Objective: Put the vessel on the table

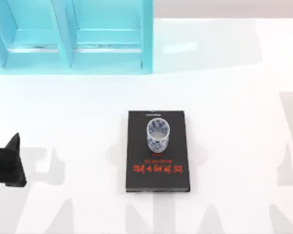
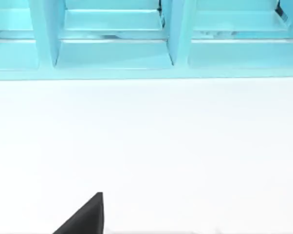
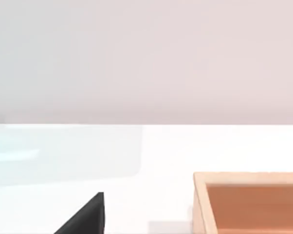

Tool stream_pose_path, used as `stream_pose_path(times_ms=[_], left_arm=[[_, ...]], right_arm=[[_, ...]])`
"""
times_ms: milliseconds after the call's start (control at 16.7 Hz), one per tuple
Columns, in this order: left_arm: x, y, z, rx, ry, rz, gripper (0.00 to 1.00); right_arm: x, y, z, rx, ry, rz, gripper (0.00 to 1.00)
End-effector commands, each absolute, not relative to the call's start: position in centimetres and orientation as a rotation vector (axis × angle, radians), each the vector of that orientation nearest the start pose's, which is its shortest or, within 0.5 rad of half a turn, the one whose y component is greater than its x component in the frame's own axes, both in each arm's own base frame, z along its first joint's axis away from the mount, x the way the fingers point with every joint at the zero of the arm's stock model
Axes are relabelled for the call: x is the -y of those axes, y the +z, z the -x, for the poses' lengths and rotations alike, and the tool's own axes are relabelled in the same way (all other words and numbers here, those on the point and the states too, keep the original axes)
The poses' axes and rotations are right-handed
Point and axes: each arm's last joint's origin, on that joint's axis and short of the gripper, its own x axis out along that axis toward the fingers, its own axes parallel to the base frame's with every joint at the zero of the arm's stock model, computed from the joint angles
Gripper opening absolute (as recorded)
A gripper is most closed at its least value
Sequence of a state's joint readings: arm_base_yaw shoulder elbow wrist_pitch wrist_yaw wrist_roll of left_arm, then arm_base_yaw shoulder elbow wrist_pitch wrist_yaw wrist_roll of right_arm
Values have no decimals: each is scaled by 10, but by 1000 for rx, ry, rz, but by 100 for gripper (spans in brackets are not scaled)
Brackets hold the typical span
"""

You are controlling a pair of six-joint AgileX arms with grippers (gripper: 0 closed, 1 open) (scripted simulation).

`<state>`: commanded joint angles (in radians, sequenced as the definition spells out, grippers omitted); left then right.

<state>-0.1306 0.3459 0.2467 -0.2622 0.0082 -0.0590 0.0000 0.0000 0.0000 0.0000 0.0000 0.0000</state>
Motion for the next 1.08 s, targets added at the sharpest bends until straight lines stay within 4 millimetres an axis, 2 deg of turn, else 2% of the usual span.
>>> stream_pose_path(times_ms=[180, 360, 660, 840, 960, 1080], left_arm=[[31, 223, -137, -571, -190, 59, 100], [55, 265, -167, -756, -244, 82, 100], [119, 327, -231, -1011, -286, 113, 100], [169, 342, -269, -1152, -271, 116, 100], [203, 339, -291, -1244, -242, 106, 100], [234, 329, -307, -1331, -201, 88, 100]], right_arm=[[1, 160, -106, 0, 0, 0, 100], [1, 160, -106, 0, 0, 0, 100], [1, 160, -106, 0, 0, 0, 100], [1, 160, -106, 0, 0, 0, 100], [1, 160, -106, 0, 0, 0, 100], [1, 160, -106, 0, 0, 0, 100]])
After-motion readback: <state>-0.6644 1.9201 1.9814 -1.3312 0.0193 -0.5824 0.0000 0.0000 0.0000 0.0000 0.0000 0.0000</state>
